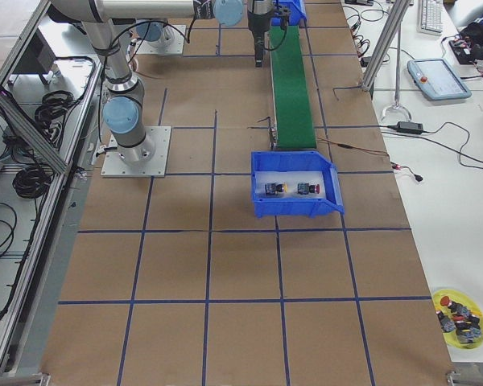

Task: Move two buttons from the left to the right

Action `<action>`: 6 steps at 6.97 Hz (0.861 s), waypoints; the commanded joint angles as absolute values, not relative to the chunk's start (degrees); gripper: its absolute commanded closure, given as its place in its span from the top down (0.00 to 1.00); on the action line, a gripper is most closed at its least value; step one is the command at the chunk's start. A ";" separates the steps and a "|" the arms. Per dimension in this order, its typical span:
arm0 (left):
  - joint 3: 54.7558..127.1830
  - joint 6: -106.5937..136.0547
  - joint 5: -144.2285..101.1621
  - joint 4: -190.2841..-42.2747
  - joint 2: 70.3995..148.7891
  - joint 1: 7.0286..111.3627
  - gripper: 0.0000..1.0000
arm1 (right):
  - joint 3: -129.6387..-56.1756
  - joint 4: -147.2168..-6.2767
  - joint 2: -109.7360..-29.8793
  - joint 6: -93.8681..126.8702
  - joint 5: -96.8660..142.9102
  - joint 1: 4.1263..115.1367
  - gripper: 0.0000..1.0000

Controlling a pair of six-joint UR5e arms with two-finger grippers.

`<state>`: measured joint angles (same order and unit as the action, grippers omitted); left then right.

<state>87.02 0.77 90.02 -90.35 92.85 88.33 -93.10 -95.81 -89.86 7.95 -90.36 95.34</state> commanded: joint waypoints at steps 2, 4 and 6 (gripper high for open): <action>87.01 0.79 90.00 -90.35 92.99 88.33 1.00 | -93.08 -96.33 -89.91 4.31 -89.38 95.10 1.00; 87.19 0.79 90.00 -90.35 92.81 88.33 1.00 | -92.99 -96.24 -89.82 4.31 -89.38 95.10 1.00; 87.19 0.79 89.91 -90.35 92.81 88.33 1.00 | -92.99 -96.33 -89.30 4.39 -89.39 95.10 1.00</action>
<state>87.21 0.79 89.94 -90.35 92.79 88.33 -93.03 -96.27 -89.64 4.34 -89.41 95.06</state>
